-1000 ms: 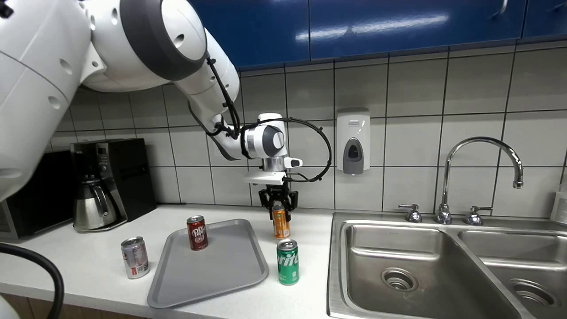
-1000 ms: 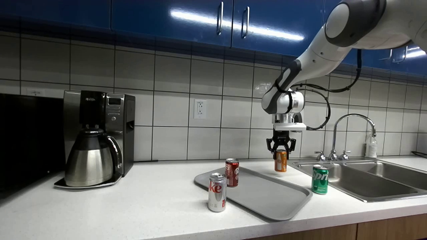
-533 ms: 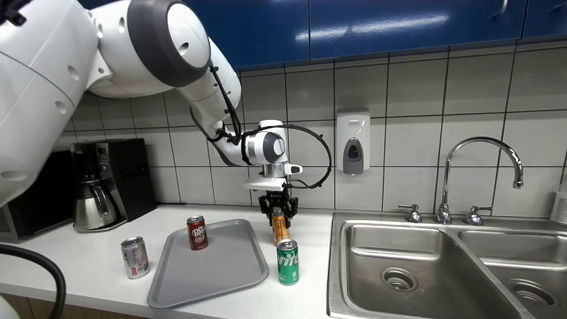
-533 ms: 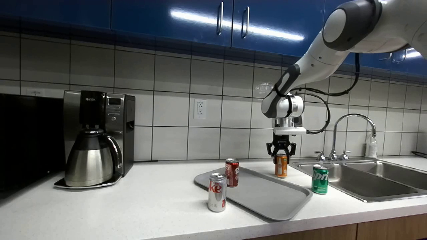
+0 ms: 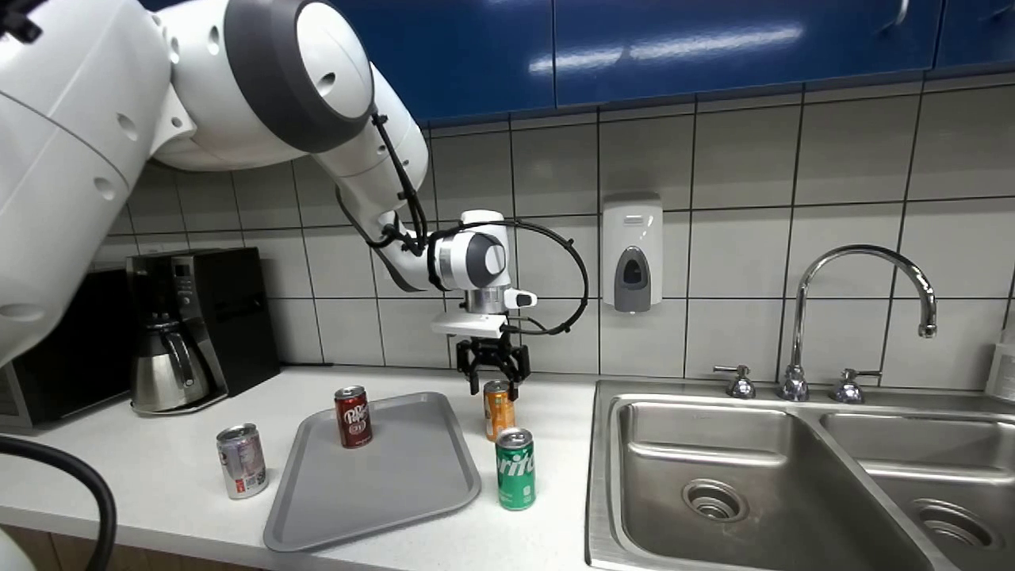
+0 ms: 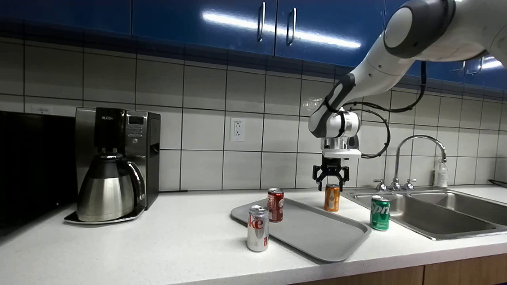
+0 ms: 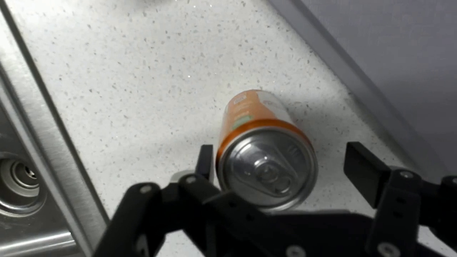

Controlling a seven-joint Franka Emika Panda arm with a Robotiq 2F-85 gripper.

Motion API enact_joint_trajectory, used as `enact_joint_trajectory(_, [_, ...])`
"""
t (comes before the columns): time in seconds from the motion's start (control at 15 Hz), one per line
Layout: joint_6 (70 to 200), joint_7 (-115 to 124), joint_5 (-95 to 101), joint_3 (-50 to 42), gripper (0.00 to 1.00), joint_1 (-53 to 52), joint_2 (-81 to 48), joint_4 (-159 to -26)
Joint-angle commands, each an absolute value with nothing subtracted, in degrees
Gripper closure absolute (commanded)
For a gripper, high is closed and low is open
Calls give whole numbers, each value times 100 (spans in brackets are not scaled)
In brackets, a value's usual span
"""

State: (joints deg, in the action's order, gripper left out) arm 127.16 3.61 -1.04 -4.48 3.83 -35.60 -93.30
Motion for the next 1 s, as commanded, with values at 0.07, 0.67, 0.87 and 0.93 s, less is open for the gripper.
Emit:
enact_joint_trajectory(0.07, [12711, 135, -168, -316, 0, 447, -3019, -9527])
enact_joint_trajectory(0.67, [12771, -27, -100, -238, 0, 332, -2515, -9693])
enact_joint_trajectory(0.87, [12793, -46, -84, -145, 0, 213, -2399, -9922])
enact_joint_trajectory(0.93, [12792, -28, -81, -107, 0, 164, -2372, -9981])
